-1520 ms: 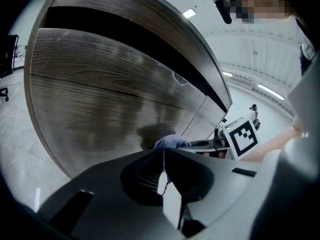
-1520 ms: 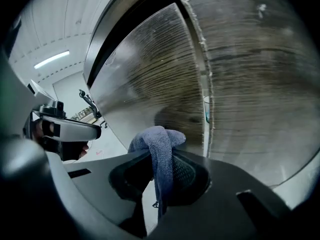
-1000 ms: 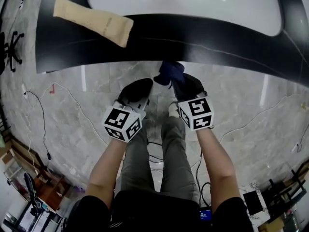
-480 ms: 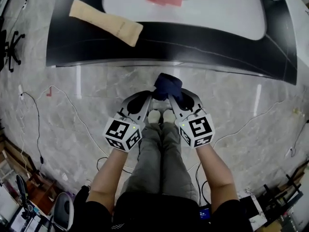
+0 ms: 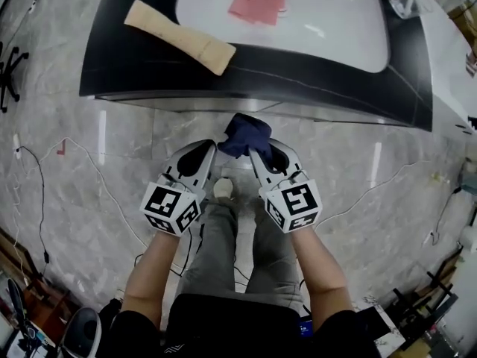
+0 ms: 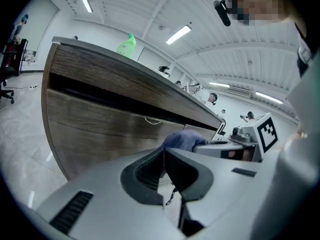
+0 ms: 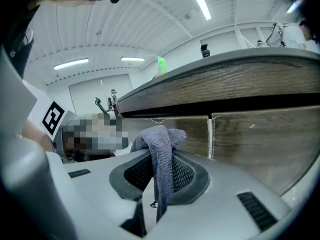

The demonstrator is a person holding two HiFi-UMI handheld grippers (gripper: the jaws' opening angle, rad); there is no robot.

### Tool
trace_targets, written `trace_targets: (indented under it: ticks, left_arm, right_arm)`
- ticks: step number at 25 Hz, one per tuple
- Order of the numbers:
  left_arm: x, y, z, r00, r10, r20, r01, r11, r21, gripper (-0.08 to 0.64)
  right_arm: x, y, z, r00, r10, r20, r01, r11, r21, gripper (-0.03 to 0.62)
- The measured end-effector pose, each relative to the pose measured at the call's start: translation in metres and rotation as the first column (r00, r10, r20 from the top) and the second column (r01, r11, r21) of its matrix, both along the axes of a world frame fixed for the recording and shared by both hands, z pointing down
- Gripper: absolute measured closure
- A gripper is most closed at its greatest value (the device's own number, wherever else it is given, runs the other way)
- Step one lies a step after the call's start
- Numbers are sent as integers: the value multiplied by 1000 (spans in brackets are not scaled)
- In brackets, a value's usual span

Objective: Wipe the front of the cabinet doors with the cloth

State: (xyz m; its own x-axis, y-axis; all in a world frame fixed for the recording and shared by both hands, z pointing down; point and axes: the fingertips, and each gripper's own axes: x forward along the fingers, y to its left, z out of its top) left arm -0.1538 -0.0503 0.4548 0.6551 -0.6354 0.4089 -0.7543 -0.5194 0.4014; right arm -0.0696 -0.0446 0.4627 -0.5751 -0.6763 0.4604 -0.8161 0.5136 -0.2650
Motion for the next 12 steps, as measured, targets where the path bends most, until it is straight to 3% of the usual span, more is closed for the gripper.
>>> trace_targets:
  ticks: [12]
  left_arm:
    - [53, -2, -7, 992, -122, 11, 122, 992, 31, 543]
  right_arm:
    - [72, -27, -13, 999, 12, 36, -15, 997, 78, 522]
